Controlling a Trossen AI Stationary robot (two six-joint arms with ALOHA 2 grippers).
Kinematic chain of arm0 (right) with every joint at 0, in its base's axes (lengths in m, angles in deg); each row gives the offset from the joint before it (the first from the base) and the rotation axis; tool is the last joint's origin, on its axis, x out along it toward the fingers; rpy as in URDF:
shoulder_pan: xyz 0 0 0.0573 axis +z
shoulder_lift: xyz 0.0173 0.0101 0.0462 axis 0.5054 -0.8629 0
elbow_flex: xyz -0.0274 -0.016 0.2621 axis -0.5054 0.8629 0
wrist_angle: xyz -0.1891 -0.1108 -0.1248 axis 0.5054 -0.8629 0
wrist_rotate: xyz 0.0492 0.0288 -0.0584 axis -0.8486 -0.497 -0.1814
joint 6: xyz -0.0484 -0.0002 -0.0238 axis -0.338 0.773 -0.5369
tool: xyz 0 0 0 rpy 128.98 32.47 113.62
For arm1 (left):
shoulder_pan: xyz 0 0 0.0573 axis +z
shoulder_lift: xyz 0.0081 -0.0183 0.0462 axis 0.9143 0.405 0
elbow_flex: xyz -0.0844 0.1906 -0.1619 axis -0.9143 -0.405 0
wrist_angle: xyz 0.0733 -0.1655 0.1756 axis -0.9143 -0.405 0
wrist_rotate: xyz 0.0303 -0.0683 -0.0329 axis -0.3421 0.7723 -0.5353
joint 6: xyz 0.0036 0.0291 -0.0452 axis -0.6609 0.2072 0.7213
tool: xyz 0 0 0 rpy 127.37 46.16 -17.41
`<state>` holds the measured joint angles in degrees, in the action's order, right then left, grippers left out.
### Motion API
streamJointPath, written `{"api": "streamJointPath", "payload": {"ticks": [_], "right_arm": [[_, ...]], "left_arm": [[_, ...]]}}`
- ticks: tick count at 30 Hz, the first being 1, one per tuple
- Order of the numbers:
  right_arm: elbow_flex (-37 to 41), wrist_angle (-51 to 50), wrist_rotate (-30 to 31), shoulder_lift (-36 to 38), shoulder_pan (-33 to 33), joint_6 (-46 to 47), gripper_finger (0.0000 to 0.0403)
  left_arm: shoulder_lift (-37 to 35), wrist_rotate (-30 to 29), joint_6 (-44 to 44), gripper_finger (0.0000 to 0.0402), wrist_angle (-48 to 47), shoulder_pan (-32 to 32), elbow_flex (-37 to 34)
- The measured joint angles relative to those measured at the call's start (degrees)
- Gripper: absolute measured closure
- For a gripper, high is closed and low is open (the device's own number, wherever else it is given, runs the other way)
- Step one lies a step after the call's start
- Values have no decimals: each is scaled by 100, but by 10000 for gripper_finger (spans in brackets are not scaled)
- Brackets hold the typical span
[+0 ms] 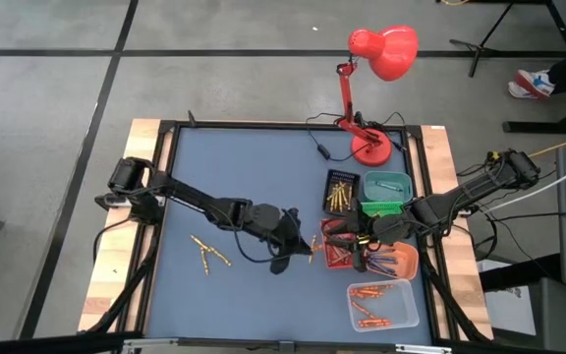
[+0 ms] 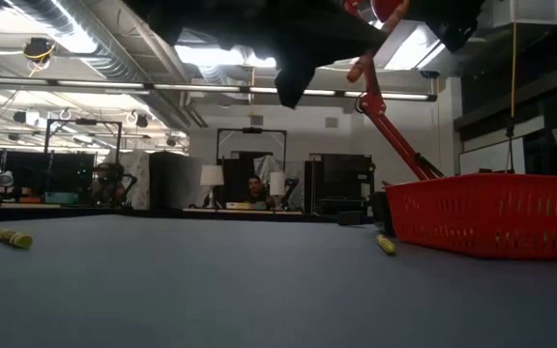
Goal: Sort crayons
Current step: Put the orange crayon into the transparent bin
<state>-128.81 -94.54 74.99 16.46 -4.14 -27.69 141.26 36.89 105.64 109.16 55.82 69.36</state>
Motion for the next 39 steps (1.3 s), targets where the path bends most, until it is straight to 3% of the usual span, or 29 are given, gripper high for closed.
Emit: {"api": "streamJointPath", "payload": {"ticks": [15,33,39], "right_arm": [[0,12,-270,0,1,-302,283],[0,715,-71,0,0,-450,284],[0,708,-67,0,0,-450,325]], "left_arm": [[-8,-392,-22,398,872,-17,7],[-10,-636,-26,398,994,-15,9],[-10,-628,-26,398,994,-17,9]]}}
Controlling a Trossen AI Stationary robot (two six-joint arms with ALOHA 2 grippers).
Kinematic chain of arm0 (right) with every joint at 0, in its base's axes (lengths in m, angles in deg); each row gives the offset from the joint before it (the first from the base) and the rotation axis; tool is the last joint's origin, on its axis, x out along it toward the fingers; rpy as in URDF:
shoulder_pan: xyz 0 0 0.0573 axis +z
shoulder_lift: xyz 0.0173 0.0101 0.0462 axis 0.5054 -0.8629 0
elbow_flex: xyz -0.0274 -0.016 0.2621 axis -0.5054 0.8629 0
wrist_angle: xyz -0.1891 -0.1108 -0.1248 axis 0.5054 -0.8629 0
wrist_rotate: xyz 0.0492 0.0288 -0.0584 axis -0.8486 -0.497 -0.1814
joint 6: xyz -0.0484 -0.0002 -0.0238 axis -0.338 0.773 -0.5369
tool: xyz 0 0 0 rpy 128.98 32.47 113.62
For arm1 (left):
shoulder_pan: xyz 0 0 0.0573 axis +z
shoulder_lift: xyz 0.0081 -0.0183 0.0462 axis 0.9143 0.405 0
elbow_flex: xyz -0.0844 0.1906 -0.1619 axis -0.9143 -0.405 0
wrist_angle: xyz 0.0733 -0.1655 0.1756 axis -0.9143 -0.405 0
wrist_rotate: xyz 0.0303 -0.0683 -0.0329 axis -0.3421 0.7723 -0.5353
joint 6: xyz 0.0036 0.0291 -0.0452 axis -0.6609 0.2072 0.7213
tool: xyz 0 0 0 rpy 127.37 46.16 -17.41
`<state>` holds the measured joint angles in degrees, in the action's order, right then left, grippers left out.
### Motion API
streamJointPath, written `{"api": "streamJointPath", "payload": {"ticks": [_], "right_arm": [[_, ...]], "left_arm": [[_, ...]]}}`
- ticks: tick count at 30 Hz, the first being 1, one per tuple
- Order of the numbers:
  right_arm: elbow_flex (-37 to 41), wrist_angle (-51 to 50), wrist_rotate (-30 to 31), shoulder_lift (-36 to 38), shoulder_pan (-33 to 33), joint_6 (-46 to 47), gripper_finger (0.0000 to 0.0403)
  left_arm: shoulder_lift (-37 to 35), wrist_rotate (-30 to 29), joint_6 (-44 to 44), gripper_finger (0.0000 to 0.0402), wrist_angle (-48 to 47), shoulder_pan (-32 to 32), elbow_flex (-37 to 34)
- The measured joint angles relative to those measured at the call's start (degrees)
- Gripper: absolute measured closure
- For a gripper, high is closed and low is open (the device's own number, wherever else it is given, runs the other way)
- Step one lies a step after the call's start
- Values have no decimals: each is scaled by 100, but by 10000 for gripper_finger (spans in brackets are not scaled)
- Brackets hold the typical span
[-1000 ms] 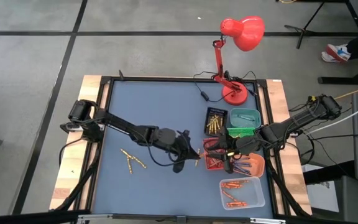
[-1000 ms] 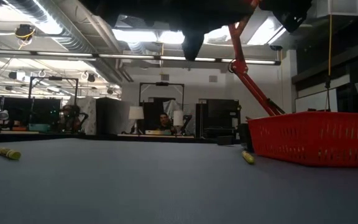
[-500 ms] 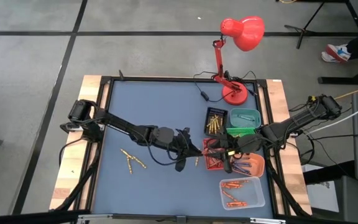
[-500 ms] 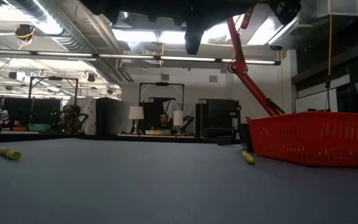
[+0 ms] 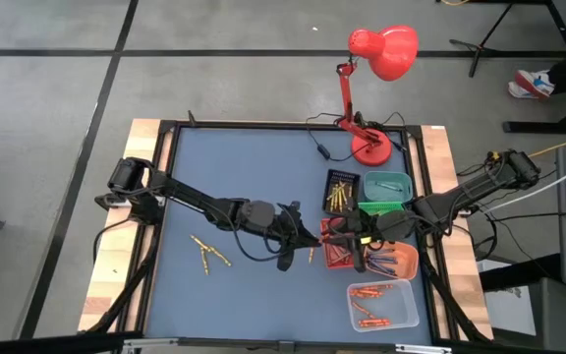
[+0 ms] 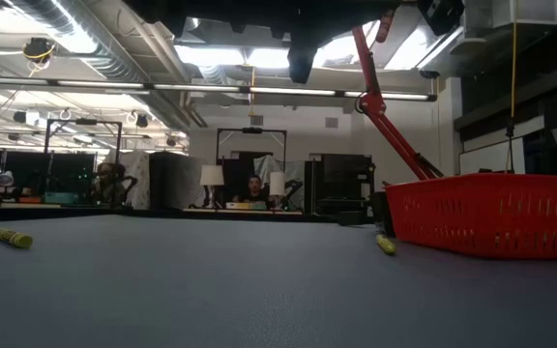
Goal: Sort crayons
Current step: Put the orange crayon into the transparent bin
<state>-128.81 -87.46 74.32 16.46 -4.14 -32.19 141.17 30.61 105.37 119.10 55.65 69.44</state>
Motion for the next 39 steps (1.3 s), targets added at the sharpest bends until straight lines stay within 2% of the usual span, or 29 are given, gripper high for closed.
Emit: {"api": "streamJointPath", "payload": {"ticks": [6,10,15,19,22,27,34,39], "right_arm": [[0,-13,8,0,0,-2,390],[0,-13,-32,0,0,0,383],[0,-11,-306,0,-2,-5,378],[0,-44,-866,0,-4,4,394],[-2,-215,-1426,0,8,266,392],[-2,-827,-1780,0,4,852,385],[-2,-2075,-3199,0,105,1971,388],[-2,-2480,-3458,0,599,2455,377]], "left_arm": [[0,20,-11,398,-6,0,0],[0,32,-8,387,-9,0,0],[0,211,7,348,-15,0,0],[0,503,7,315,-108,-26,0],[0,832,15,303,-251,-55,0],[0,936,16,300,-392,-181,0],[0,936,26,299,-988,-306,0],[0,945,26,299,-1587,-395,0]]}}
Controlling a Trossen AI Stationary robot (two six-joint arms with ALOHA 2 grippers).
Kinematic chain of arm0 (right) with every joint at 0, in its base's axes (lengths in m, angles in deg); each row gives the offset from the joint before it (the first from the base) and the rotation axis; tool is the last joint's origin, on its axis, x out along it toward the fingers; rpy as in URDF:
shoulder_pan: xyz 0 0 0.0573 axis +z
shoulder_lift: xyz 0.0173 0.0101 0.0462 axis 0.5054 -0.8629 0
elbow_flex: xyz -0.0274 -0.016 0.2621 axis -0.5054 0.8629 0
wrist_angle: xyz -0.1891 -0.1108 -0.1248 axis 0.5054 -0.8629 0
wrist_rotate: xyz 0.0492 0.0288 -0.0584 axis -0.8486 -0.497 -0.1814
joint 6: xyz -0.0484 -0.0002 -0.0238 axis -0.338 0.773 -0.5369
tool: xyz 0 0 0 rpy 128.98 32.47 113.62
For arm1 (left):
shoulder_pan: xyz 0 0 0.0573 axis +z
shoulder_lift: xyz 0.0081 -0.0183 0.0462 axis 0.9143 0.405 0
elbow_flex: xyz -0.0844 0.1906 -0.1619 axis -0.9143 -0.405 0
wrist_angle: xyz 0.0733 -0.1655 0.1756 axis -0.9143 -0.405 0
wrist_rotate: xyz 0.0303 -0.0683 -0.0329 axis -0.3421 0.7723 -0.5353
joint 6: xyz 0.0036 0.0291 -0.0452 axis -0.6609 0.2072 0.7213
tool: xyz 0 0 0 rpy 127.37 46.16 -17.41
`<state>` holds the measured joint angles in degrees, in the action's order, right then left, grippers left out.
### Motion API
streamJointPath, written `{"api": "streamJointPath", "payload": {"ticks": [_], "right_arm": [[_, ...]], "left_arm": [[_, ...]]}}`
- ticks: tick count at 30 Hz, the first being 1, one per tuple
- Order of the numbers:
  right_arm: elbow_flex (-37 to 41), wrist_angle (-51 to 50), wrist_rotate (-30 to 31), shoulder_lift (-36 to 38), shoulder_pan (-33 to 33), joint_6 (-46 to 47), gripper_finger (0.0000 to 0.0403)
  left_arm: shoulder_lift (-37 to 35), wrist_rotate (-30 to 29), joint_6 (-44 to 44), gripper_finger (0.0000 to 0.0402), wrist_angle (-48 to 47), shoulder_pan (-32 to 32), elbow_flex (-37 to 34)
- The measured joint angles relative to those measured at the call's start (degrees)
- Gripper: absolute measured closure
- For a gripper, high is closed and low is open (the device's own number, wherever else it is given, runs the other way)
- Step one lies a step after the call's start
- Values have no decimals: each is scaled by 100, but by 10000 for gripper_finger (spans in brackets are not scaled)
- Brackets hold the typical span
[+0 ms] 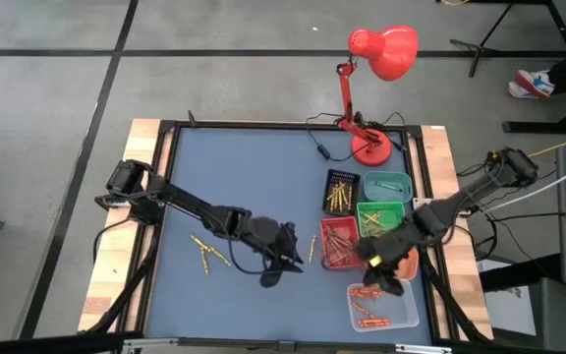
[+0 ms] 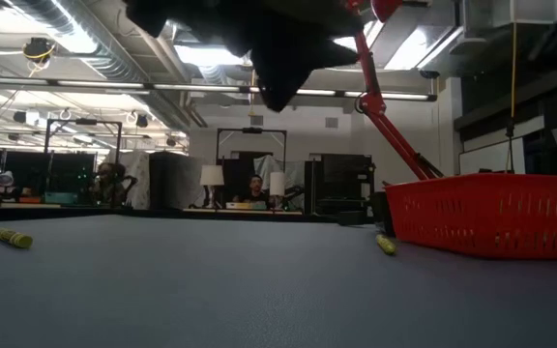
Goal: Sort crayons
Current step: Put the orange crayon into the transparent bin, then put the yellow green crayon into the green basket
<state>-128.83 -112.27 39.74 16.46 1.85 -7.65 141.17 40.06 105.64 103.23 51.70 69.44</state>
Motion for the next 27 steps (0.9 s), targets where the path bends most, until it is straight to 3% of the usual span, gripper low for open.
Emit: {"api": "streamJointPath", "payload": {"ticks": [7,11,19,27], "right_arm": [[0,134,153,0,606,509,375],[0,93,160,0,735,872,356],[0,53,267,0,756,902,275],[0,58,286,0,754,852,258]], "left_arm": [[-117,438,15,304,-967,-16,0],[-455,488,19,305,-2217,-5,0],[-857,376,6,306,-4748,-107,7],[-800,-297,-259,306,-6866,-472,-4]]}}
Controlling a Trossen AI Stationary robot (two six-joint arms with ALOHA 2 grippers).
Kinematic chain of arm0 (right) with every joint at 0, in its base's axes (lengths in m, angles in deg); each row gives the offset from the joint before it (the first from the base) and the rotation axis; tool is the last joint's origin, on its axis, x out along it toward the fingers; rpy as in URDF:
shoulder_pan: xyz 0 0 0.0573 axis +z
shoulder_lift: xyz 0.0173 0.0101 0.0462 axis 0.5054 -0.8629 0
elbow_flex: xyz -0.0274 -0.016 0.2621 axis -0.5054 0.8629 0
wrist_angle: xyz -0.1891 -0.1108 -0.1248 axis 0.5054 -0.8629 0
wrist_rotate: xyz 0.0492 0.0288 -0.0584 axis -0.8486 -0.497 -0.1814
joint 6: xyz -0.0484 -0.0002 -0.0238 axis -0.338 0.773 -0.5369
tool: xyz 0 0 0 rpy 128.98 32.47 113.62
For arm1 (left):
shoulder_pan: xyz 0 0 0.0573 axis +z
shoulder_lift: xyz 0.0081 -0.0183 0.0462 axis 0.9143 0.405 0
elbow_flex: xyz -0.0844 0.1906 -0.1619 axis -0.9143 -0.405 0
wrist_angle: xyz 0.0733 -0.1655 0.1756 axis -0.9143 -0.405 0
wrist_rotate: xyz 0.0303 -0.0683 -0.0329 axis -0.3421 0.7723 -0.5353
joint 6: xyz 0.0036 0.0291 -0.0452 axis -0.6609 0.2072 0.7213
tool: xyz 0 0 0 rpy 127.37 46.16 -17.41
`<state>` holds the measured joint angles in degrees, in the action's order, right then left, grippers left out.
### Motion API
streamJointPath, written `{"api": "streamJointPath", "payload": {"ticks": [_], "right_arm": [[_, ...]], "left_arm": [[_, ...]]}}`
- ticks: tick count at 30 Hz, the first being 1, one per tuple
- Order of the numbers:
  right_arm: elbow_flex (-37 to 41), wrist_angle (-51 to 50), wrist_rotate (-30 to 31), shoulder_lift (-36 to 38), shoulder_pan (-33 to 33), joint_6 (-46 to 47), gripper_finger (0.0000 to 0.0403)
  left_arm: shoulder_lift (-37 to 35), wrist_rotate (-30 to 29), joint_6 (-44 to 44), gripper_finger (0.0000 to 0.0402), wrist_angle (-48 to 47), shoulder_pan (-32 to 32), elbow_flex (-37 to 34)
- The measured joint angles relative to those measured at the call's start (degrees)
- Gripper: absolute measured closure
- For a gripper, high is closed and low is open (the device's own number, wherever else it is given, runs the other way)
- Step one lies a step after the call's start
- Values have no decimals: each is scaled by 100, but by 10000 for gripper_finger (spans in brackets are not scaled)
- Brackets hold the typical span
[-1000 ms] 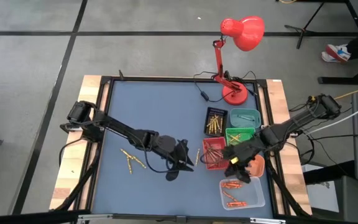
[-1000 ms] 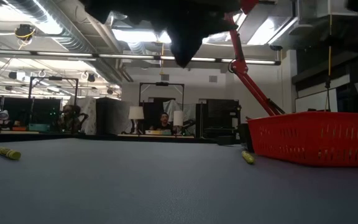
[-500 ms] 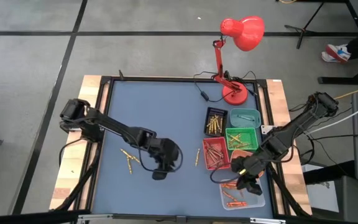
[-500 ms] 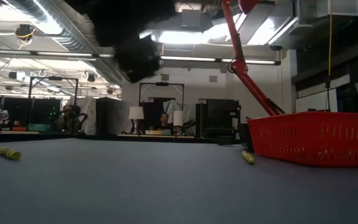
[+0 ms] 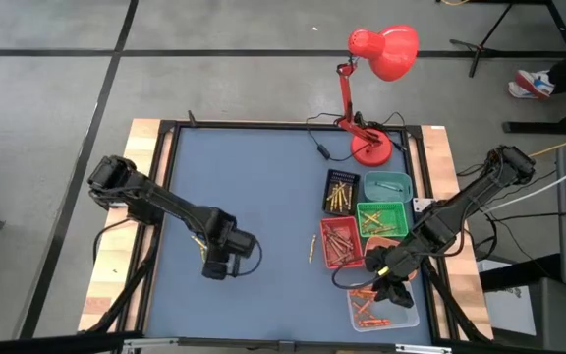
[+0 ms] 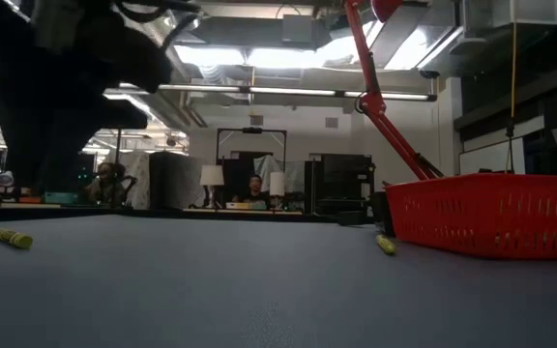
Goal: Sort crayons
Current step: Put the yellow green crayon into the green basket
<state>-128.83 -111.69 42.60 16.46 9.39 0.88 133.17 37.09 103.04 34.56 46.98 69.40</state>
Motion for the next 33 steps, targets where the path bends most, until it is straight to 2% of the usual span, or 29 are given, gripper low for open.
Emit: {"api": "streamJointPath", "payload": {"ticks": [4,10,22,28,33], "right_arm": [[0,1,268,0,0,-4,258],[0,-1,424,0,0,-2,258],[0,6,474,0,0,-3,258],[0,6,954,0,0,-15,258],[0,6,1541,0,0,-220,258]], "left_arm": [[2,-337,-328,306,-209,-147,0],[2,-348,-508,306,82,-237,-317],[-35,-334,-512,306,1240,-237,-1308],[-26,-449,-517,314,1308,-238,-1346],[-20,-473,-519,345,1501,-153,-1362]]}}
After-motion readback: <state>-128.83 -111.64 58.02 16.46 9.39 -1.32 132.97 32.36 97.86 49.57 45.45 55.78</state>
